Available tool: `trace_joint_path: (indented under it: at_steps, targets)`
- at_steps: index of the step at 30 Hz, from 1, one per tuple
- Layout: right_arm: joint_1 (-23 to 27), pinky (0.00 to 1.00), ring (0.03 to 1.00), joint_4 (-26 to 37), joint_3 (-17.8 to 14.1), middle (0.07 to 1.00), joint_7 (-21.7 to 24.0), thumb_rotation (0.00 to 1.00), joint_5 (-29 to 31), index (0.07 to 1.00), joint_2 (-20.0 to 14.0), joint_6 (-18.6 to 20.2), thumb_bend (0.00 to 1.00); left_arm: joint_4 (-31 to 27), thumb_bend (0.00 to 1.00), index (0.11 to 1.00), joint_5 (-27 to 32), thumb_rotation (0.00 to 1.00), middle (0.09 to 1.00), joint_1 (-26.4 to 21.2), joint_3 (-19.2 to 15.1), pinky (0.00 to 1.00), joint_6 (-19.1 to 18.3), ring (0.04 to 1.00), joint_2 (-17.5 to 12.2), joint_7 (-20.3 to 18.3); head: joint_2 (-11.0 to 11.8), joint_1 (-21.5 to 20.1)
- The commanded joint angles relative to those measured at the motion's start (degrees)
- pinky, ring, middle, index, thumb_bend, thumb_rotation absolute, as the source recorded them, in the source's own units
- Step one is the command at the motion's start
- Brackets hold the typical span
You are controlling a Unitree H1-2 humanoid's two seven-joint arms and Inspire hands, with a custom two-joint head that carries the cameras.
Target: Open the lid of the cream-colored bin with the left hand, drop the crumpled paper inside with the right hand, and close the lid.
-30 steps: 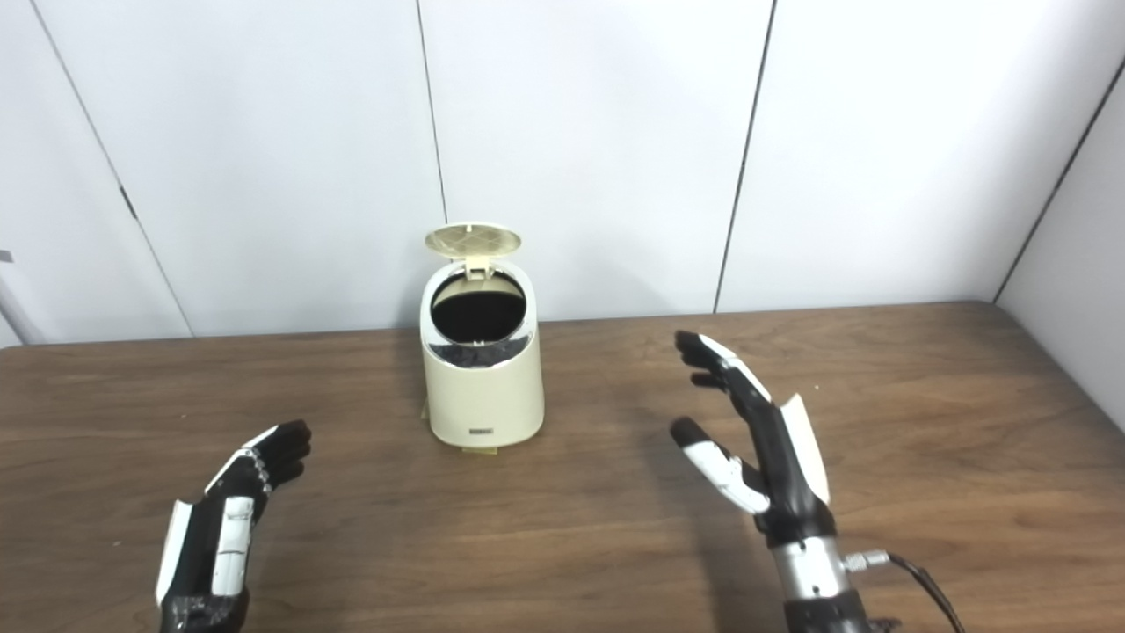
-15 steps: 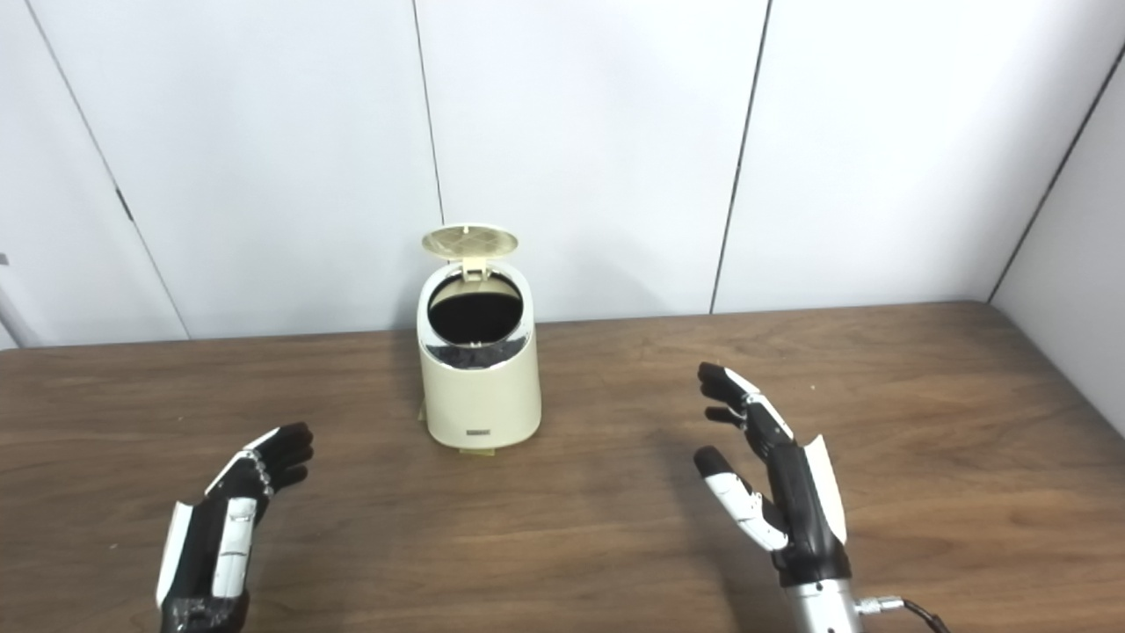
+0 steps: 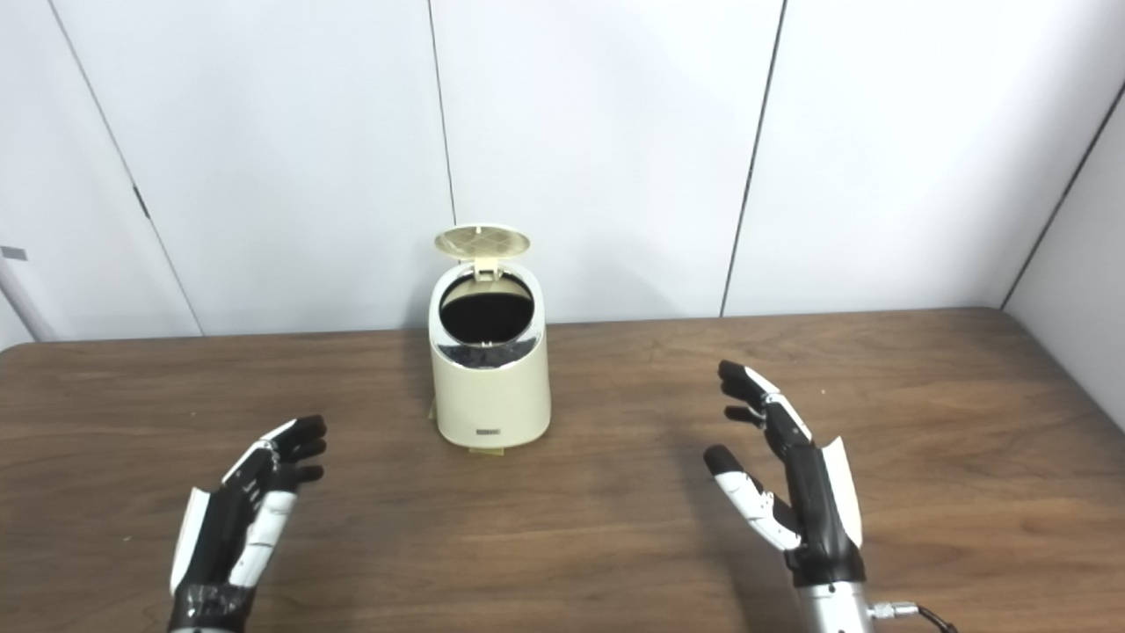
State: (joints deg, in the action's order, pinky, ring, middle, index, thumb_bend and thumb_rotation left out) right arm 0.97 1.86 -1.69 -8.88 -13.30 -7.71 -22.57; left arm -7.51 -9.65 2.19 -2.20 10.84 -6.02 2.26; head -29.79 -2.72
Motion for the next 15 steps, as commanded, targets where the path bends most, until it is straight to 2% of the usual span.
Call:
trace_joint_path:
  at_steps: [1,5,7,11,13,15]
  targets:
    - [0.2,0.72,0.809,-2.0,-0.1,0.827,-0.8,0.72,-1.7,0.81,0.2,-2.5,0.46,-3.3,0.69,0.808,-1.4,0.69,0.801,-4.1,-0.5,0.67,2.9,0.766,-1.1,0.7,-0.2,-0.1]
    - [0.1,0.71,0.802,-2.1,-0.1,0.821,-0.9,0.69,-1.7,0.805,0.3,-2.6,0.46,-5.9,0.79,0.822,-2.3,0.78,0.797,-7.8,-1.1,0.74,0.4,0.773,-2.4,0.4,-0.4,-0.1]
    - [0.1,0.7,0.798,-2.3,-0.2,0.817,-1.2,0.69,-2.3,0.804,0.3,-2.6,0.46,-7.1,0.82,0.82,-2.3,0.79,0.797,-11.7,-1.5,0.76,-1.7,0.785,-3.5,-0.4,-0.3,0.2]
    - [0.0,0.7,0.796,-2.4,-0.2,0.816,-1.2,0.7,-2.5,0.806,0.2,-2.4,0.47,-8.5,0.8,0.813,-4.4,0.83,0.797,-17.7,-1.4,0.74,-4.9,0.8,-5.7,-1.7,-0.3,0.4]
    - [-0.2,0.7,0.797,-1.9,-0.1,0.818,-1.0,0.7,-2.5,0.807,0.3,-2.0,0.46,-9.2,0.8,0.813,-4.8,0.83,0.796,-20.8,-1.1,0.71,-7.4,0.806,-6.7,-3.0,-0.4,0.5]
    - [-0.2,0.71,0.798,-1.7,-0.2,0.817,-1.0,0.69,-2.4,0.805,0.4,-1.7,0.46,-9.7,0.78,0.813,-4.2,0.82,0.797,-24.2,-0.7,0.73,-10.4,0.813,-7.4,-4.5,-0.3,0.6]
